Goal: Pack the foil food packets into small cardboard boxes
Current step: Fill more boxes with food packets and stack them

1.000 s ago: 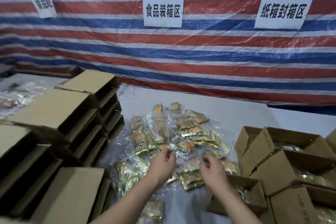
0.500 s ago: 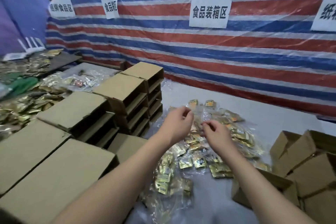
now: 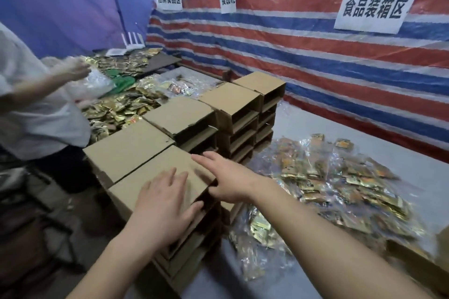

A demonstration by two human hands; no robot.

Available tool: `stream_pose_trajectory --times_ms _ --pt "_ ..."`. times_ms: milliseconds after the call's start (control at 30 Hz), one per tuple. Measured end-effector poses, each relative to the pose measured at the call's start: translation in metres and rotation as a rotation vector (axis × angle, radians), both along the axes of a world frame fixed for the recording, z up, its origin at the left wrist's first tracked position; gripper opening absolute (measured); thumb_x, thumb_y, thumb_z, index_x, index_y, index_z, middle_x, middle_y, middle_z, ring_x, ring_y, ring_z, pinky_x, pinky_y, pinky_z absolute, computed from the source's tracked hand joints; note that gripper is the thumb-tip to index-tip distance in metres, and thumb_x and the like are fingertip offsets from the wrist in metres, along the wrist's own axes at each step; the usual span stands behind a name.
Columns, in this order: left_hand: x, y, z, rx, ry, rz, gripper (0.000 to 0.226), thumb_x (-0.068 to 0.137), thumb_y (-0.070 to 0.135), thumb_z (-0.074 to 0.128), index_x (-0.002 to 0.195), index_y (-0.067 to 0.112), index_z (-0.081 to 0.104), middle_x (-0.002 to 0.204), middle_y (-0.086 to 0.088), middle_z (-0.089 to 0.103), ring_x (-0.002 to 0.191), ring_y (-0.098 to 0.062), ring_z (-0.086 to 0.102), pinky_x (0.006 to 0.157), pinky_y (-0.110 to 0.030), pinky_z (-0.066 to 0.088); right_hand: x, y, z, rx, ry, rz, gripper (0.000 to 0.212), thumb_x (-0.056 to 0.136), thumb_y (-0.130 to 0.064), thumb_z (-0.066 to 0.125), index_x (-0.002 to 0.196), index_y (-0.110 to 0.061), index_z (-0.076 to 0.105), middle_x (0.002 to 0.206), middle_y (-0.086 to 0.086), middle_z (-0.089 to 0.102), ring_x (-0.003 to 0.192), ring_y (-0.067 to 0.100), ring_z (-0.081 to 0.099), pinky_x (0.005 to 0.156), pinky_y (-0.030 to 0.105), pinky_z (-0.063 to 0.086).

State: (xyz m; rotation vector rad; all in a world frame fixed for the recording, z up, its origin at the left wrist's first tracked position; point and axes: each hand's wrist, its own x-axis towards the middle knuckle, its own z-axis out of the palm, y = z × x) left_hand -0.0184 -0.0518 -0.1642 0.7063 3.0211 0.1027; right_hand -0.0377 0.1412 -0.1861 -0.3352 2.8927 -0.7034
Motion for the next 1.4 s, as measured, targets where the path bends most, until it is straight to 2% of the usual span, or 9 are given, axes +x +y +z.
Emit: stream_pose_trajectory --times_ms 100,200,300,433,700,800,1000,1200,1400 --pt "0.007 -0.011 -0.010 -0.092 -0.027 0.035 0.077 0.090 0.057 0.046 0.153 0.028 0.013 0.162 -0.003 0.011 0.149 -0.021 0.013 0.119 -0.040 0.017 -0.004 -0.013 -0.013 0.096 0.030 0.021 0.081 0.088 -0.008 0.058 0.154 -0.038 0.023 0.164 0.000 0.013 0.130 0.032 0.048 0.102 0.034 0.042" --pt "0.017 -0.010 0.002 -0.080 0.051 0.002 0.064 0.092 0.028 0.047 0.152 0.023 0.027 0.159 -0.004 0.027 0.145 -0.022 0.027 0.117 -0.039 0.026 0.005 -0.014 -0.014 0.100 0.156 0.019 0.068 0.093 -0.004 0.053 0.151 -0.033 0.033 0.163 0.008 0.021 0.133 0.034 0.045 0.107 0.040 0.041" --pt "0.028 -0.006 0.026 0.105 0.215 -0.102 0.043 0.077 0.008 0.058 0.119 0.011 0.069 0.120 -0.010 0.068 0.107 -0.032 0.066 0.087 -0.048 0.055 0.028 0.000 0.009 0.127 0.362 -0.010 0.058 0.090 -0.009 0.061 0.143 -0.029 0.046 0.150 0.009 0.043 0.121 0.030 0.055 0.094 0.038 0.051" --pt "0.046 0.027 0.062 0.345 0.240 -0.129 0.031 0.067 0.006 0.079 0.095 0.021 0.077 0.099 0.005 0.074 0.083 -0.028 0.071 0.066 -0.041 0.057 0.080 0.048 0.056 0.221 0.426 -0.126 0.042 0.089 -0.020 0.052 0.130 -0.027 0.055 0.121 0.001 0.058 0.096 0.028 0.064 0.071 0.040 0.056" --pt "0.043 0.168 0.034 0.596 -0.169 -0.457 0.020 0.085 0.022 0.068 0.103 0.029 0.073 0.100 0.010 0.073 0.099 -0.013 0.065 0.085 -0.027 0.048 0.195 0.158 0.065 0.398 0.163 -0.598 0.019 0.091 -0.024 0.047 0.104 -0.026 0.060 0.106 -0.001 0.063 0.099 0.026 0.061 0.077 0.040 0.052" --pt "0.050 0.218 -0.010 0.594 -0.359 -0.534 0.020 0.086 0.024 0.071 0.106 0.024 0.068 0.102 0.006 0.070 0.099 -0.014 0.063 0.087 -0.026 0.046 0.239 0.180 0.026 0.334 -0.001 -0.790 0.006 0.093 -0.030 0.049 0.088 -0.026 0.051 0.099 -0.002 0.063 0.098 0.025 0.062 0.073 0.036 0.048" --pt "0.082 0.261 -0.111 0.468 -0.673 -0.690 0.009 0.092 0.029 0.065 0.094 0.024 0.059 0.091 0.011 0.062 0.092 -0.011 0.059 0.075 -0.018 0.041 0.303 0.173 -0.086 0.188 -0.238 -1.092 0.017 0.098 -0.038 0.049 0.088 -0.026 0.053 0.103 0.001 0.066 0.099 0.026 0.062 0.070 0.033 0.039" --pt "0.101 0.257 -0.192 0.370 -0.798 -0.751 0.008 0.094 0.026 0.062 0.089 0.019 0.063 0.087 0.006 0.065 0.084 -0.009 0.059 0.069 -0.010 0.040 0.322 0.149 -0.156 -0.007 -0.422 -1.247 0.022 0.101 -0.038 0.048 0.082 -0.027 0.044 0.090 -0.001 0.054 0.095 0.025 0.060 0.076 0.034 0.045" --pt "0.097 0.242 -0.240 0.361 -0.843 -0.696 0.010 0.093 0.024 0.064 0.084 0.020 0.062 0.085 0.005 0.065 0.083 -0.009 0.059 0.075 -0.018 0.043 0.313 0.127 -0.196 -0.043 -0.451 -1.319 0.016 0.101 -0.040 0.045 0.093 -0.027 0.047 0.106 0.002 0.061 0.098 0.024 0.060 0.076 0.034 0.043"
